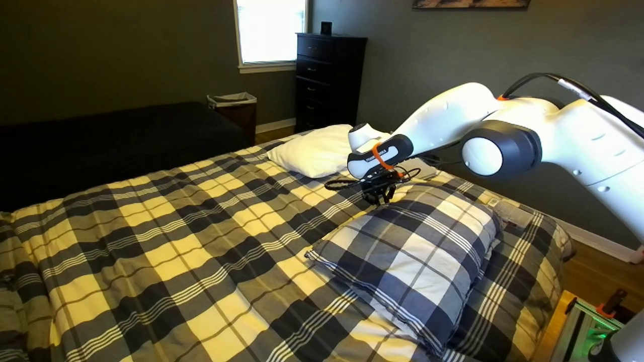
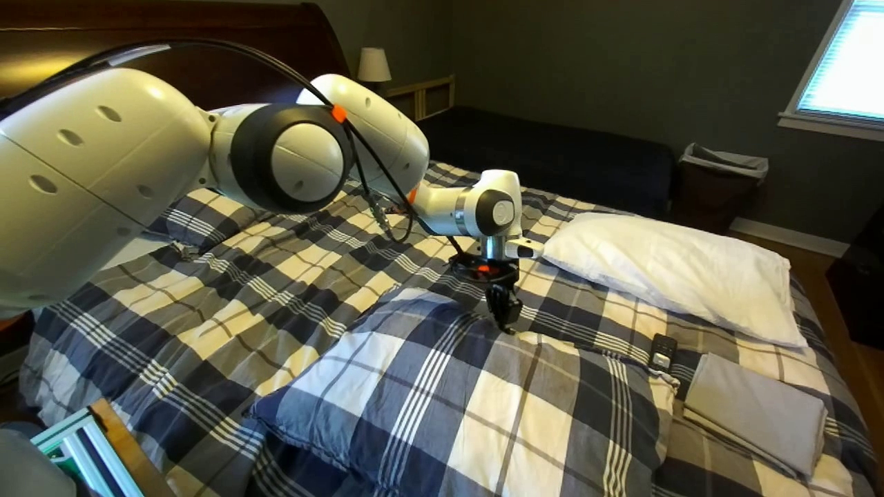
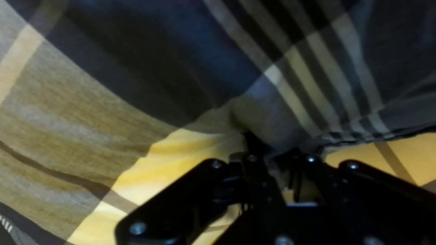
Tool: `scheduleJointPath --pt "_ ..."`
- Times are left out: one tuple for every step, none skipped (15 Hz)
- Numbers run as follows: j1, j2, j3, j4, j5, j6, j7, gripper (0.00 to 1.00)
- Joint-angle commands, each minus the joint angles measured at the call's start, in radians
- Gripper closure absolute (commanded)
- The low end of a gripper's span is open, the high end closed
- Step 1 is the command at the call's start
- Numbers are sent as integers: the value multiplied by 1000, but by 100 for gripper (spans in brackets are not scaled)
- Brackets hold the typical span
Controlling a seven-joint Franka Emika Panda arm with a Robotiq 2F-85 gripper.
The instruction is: Turn the pillow upside down
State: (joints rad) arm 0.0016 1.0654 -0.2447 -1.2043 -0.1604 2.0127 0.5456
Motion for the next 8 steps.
scheduleJointPath --pt "-23 -32 13 -21 29 -7 -34 100" --pt "-24 -43 12 -31 32 1 -36 100" --pt "-27 -54 14 -39 38 4 -42 100" --pt "-26 -69 14 -56 40 21 -45 100" --pt "-26 -87 13 -75 40 35 -49 100" --pt "-27 -110 15 -100 43 49 -55 100" --pt "-26 -130 14 -118 43 65 -56 100" --pt "-27 -162 14 -152 47 96 -57 100"
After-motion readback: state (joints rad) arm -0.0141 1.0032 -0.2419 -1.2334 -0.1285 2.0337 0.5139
